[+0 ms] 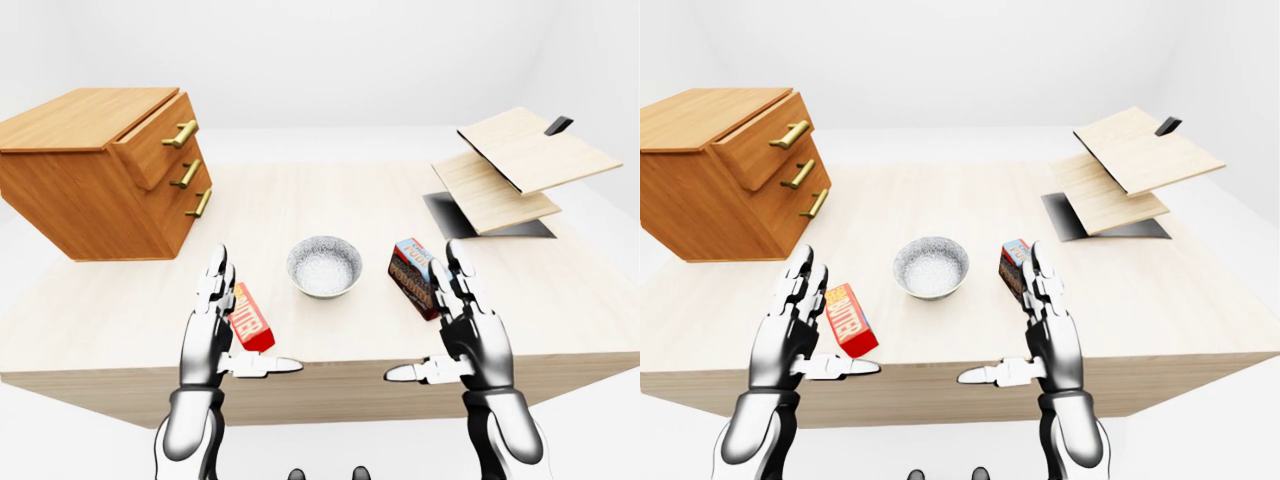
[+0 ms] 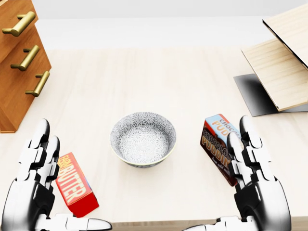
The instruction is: Close the top drawer of the cabinet and put the bowl on top of it.
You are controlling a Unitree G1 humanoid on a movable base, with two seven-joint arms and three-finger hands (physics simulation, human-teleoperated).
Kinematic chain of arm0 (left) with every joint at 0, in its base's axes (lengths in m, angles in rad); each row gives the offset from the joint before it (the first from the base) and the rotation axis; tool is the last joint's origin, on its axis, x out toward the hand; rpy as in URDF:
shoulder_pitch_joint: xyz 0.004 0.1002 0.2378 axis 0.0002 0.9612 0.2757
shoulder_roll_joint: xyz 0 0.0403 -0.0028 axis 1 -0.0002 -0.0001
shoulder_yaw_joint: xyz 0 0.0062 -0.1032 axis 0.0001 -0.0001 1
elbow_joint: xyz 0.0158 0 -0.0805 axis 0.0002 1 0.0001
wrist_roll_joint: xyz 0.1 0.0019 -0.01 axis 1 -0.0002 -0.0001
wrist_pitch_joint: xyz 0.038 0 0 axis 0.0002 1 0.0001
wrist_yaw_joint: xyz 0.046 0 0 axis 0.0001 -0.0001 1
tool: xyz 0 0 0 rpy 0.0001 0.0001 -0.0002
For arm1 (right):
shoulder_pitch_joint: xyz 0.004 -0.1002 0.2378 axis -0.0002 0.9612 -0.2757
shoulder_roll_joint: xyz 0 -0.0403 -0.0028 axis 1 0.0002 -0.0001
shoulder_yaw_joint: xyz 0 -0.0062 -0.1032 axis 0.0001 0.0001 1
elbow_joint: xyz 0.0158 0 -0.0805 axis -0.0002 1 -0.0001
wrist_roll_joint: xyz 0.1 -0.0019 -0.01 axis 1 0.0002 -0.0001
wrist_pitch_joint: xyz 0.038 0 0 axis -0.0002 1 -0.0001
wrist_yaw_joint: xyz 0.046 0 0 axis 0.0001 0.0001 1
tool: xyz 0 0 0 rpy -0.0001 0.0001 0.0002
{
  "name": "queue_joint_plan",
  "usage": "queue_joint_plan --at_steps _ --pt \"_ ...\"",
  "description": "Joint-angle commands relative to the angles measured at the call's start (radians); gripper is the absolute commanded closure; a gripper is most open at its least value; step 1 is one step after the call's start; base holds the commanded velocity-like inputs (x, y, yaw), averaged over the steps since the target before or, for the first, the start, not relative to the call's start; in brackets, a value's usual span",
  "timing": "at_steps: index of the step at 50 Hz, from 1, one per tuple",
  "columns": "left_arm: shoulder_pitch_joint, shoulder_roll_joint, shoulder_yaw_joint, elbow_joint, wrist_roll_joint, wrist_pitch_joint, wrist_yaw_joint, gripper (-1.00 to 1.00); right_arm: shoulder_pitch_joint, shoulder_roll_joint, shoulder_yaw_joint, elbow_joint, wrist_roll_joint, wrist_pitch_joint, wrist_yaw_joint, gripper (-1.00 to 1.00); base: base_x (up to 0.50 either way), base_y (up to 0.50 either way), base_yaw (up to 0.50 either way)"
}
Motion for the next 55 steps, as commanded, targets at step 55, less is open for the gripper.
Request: queue_joint_plan --at_steps 55 --pt "0.011 0.002 -0.009 -0.011 0.001 0.0 -0.004 -1.0 0.046 0.003 -0.002 -0.058 0.026 -0.035 0.006 -1.0 0.13 0.0 0.0"
